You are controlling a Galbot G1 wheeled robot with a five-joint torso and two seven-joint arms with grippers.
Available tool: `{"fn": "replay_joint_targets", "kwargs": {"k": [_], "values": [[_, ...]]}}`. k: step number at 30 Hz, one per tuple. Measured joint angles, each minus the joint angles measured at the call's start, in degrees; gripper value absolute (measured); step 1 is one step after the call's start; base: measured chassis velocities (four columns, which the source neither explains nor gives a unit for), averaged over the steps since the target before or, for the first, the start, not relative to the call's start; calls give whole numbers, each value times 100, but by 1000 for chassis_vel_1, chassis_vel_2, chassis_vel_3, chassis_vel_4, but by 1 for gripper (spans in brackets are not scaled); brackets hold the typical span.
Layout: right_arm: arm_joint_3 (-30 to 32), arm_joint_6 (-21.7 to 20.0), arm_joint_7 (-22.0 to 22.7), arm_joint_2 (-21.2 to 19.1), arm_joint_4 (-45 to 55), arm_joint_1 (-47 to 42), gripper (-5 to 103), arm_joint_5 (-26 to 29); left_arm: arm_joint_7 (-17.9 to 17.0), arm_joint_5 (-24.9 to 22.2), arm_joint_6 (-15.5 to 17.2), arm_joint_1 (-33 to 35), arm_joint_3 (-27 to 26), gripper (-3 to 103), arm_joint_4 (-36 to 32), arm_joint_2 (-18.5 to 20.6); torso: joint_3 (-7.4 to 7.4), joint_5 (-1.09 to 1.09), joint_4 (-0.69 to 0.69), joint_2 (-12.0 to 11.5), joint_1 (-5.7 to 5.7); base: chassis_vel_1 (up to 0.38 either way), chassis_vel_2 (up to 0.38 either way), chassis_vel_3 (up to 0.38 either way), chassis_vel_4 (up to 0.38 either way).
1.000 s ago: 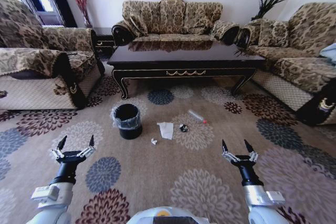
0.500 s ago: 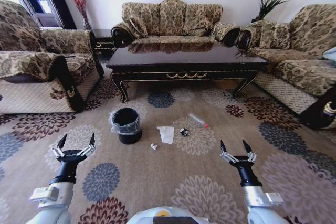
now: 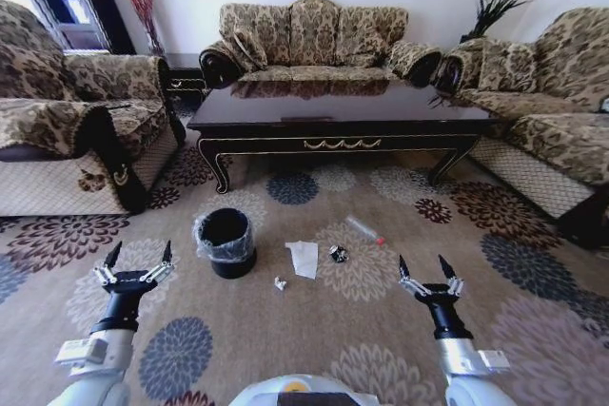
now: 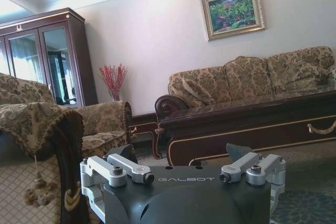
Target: Move to the front of the table and pick up the trash from the floor, then place it into the trash bin.
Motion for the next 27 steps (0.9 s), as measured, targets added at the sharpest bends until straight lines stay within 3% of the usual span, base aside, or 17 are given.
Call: {"fn": "replay_joint_targets", "kwargs": {"k": [9, 19, 25, 27], "values": [[-18, 183, 12, 12, -57, 60, 100, 5, 12, 15, -21, -54, 25, 100, 75, 1, 3, -1, 1, -1, 4, -259, 276, 252, -263], [-72, 232, 111, 30, -133, 122, 100, -63, -127, 12, -33, -138, 71, 100, 214, 41, -2, -1, 0, 0, -3, -21, 5, 5, -6], [-118, 177, 307, 17, -49, 153, 100, -18, -565, -74, 144, -257, 69, 100, 307, 248, 1, -3, 0, -1, -1, 0, 0, 0, 0], [-131, 186, 335, -1, -37, 169, 100, 2, -931, -233, 378, -363, 62, 100, 382, 401, 1, -3, 0, -1, -1, 0, 0, 0, 0]]}}
